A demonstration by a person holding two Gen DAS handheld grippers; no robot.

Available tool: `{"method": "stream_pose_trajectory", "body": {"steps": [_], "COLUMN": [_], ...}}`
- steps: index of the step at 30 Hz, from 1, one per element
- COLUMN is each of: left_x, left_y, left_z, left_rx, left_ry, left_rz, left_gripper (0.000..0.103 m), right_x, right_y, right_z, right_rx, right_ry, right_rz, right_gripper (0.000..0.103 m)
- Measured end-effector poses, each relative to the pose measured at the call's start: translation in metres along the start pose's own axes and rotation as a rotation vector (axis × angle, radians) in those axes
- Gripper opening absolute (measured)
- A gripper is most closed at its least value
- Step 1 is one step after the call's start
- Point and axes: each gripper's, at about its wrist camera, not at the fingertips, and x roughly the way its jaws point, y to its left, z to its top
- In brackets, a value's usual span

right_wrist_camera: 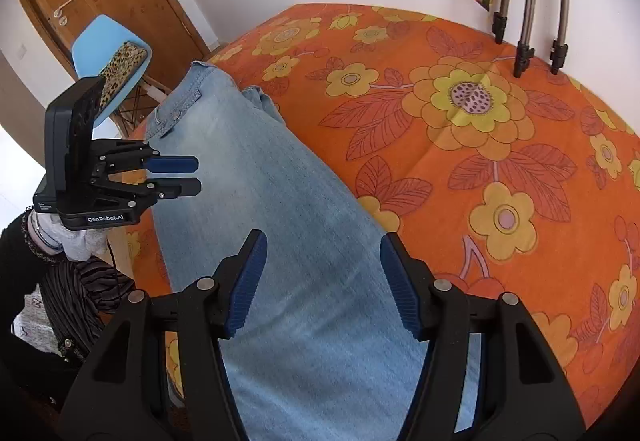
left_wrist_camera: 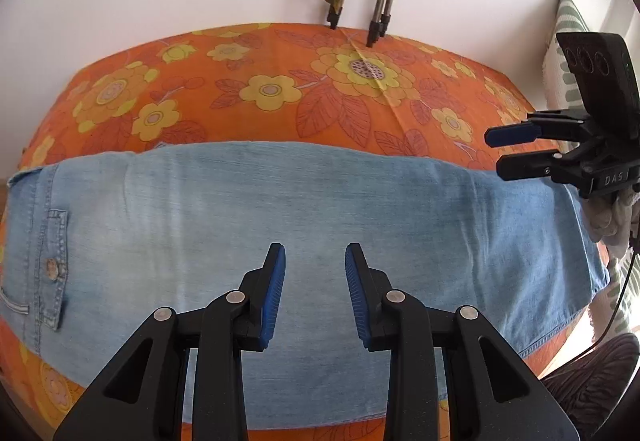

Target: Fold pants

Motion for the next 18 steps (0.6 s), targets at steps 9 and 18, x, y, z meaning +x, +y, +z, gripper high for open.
{"method": "stream_pose_trajectory", "body": {"steps": [9,18], "left_x": [-0.006,-0.018], "left_y": [0.066,0.069], "left_z": [0.007,0.012], "left_rx": [-0.218,-0.255], "left_ry": [-0.021,-0.059], "left_rz": [-0.012,-0.045], "left_gripper": [0.029,0.042], "right_x": [0.087,0.073], "right_y": [0.009,0.036], "right_z": [0.033,0.02], "right_rx": [-0.092,-0.109], "right_ry": [0.096,0.07], "right_rz": [0.042,0.069], "right_gripper": [0.047,0.009]}}
